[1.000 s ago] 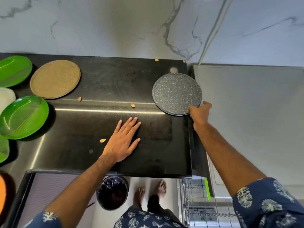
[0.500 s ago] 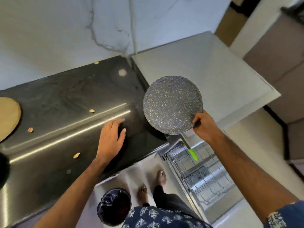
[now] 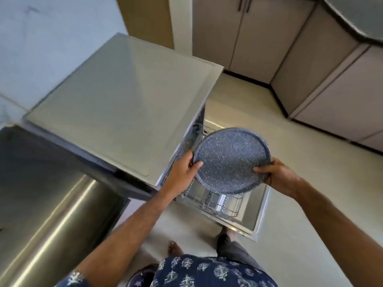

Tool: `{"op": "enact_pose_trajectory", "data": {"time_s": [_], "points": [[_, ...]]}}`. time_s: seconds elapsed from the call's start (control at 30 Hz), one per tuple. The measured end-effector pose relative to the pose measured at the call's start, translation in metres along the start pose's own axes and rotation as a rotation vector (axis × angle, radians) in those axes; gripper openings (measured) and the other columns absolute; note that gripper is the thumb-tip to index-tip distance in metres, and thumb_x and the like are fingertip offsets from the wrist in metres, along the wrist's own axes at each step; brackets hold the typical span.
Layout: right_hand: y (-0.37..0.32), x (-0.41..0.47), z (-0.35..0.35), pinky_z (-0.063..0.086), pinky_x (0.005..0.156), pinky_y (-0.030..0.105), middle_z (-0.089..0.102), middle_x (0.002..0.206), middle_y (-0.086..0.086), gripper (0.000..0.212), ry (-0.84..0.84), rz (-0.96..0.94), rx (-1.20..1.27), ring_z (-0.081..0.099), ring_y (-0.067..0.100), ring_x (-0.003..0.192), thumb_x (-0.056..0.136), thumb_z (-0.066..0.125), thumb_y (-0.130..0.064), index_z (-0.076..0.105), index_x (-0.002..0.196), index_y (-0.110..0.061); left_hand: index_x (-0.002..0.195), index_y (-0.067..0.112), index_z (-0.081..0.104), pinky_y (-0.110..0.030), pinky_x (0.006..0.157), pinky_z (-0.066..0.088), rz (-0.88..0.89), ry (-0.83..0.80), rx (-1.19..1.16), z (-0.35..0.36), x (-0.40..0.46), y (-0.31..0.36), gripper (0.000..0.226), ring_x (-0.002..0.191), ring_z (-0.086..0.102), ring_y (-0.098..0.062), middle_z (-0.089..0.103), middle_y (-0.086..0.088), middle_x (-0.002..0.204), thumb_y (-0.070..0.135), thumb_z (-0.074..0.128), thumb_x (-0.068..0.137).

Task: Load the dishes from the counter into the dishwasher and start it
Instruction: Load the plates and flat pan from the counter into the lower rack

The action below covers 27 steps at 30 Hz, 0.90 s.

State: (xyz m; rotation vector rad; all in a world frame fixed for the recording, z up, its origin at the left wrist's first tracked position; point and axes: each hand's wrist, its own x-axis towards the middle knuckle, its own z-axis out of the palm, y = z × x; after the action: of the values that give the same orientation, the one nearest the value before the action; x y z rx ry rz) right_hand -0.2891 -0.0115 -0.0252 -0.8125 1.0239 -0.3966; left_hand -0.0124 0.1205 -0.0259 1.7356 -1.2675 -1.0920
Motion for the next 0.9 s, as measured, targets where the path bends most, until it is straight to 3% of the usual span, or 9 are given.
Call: {"op": "enact_pose_trajectory", "data": {"time_s": [0.17,0.3,0.4,0.5,0.6,0.7,0.77,0.83,0.9], "points": [[0.052,0.035,-0.089,0.056,0.083,0.037,0.071,0.100,0.008,0.018,0.110,0.049,-0.541,0.066,0.031,0.100,0.091,0.064,-0.003,0.069,0.106,-0.011,0.134,0.026,0.049,-0.035,0.093,0.044,-0.452,-0.159,-0.053,0.106,0.059,-0.068,0.035,0.117,0.059,-0.023,0.057,0.000,0.133,0.042,0.045,0.104],[0.121,0.089,-0.101,0.052,0.079,0.030,0.069,0.109,0.001,0.048,0.076,0.005,-0.866,0.067,0.022,0.088,0.094,0.055,-0.001,0.061,0.133,-0.028,0.151,0.015,0.034,-0.049,0.102,0.040,-0.784,0.011,-0.408,0.159,0.090,-0.120,0.050,0.132,0.049,-0.038,0.047,-0.010,0.141,0.040,0.028,0.107],[0.181,0.134,-0.094,0.042,0.086,0.011,0.065,0.127,-0.010,0.065,-0.026,-0.122,-0.950,0.064,0.007,0.105,0.087,0.049,0.008,0.059,0.134,-0.035,0.145,0.016,0.043,-0.044,0.102,0.040,-0.837,0.183,-0.354,0.174,0.108,-0.175,0.047,0.131,0.050,-0.031,0.049,-0.007,0.138,0.041,0.031,0.108],[0.241,0.175,-0.087,0.041,0.101,0.018,0.062,0.134,-0.010,0.065,-0.090,-0.220,-1.051,0.058,0.011,0.121,0.083,0.052,0.005,0.060,0.135,-0.033,0.109,0.028,0.055,-0.046,0.101,0.043,-0.837,0.303,-0.197,0.174,0.129,-0.244,0.029,0.118,0.056,-0.027,0.057,0.002,0.114,0.052,0.042,0.099],[0.295,0.210,-0.075,0.055,0.090,0.041,0.069,0.124,-0.001,0.061,-0.108,-0.369,-1.143,0.067,0.025,0.108,0.076,0.049,-0.003,0.064,0.130,-0.026,0.107,0.026,0.052,-0.039,0.085,0.049,-0.896,0.266,-0.158,0.170,0.156,-0.311,0.019,0.092,0.059,-0.020,0.057,0.005,0.098,0.043,0.048,0.101],[0.336,0.240,-0.053,0.054,0.089,0.034,0.070,0.119,0.002,0.061,-0.091,-0.454,-1.192,0.068,0.024,0.104,0.075,0.035,-0.016,0.067,0.127,-0.023,0.093,0.014,0.064,-0.051,0.091,0.053,-0.905,0.323,-0.187,0.167,0.171,-0.373,0.039,0.093,0.064,-0.028,0.067,-0.010,0.095,0.047,0.066,0.073],[0.356,0.257,-0.038,0.052,0.095,0.038,0.067,0.126,0.004,0.062,-0.104,-0.428,-1.209,0.064,0.027,0.112,0.078,0.036,-0.016,0.061,0.134,-0.024,0.115,0.004,0.062,-0.050,0.091,0.048,-0.840,0.433,-0.233,0.168,0.166,-0.400,0.050,0.098,0.062,-0.030,0.065,-0.020,0.101,0.033,0.070,0.075],[0.376,0.276,-0.025,0.048,0.102,0.042,0.061,0.134,0.006,0.065,-0.127,-0.405,-1.233,0.059,0.029,0.121,0.079,0.048,-0.012,0.052,0.143,-0.026,0.140,-0.002,0.043,-0.046,0.099,0.044,-0.823,0.588,-0.332,0.169,0.158,-0.403,0.068,0.110,0.059,-0.030,0.061,-0.017,0.119,0.015,0.070,0.080],[0.388,0.293,-0.010,0.046,0.105,0.044,0.060,0.136,0.007,0.070,-0.143,-0.420,-1.243,0.057,0.029,0.124,0.079,0.063,-0.008,0.049,0.144,-0.027,0.140,0.000,0.043,-0.052,0.106,0.046,-0.806,0.740,-0.464,0.166,0.152,-0.407,0.079,0.121,0.059,-0.036,0.059,-0.020,0.132,0.018,0.073,0.069]]}}
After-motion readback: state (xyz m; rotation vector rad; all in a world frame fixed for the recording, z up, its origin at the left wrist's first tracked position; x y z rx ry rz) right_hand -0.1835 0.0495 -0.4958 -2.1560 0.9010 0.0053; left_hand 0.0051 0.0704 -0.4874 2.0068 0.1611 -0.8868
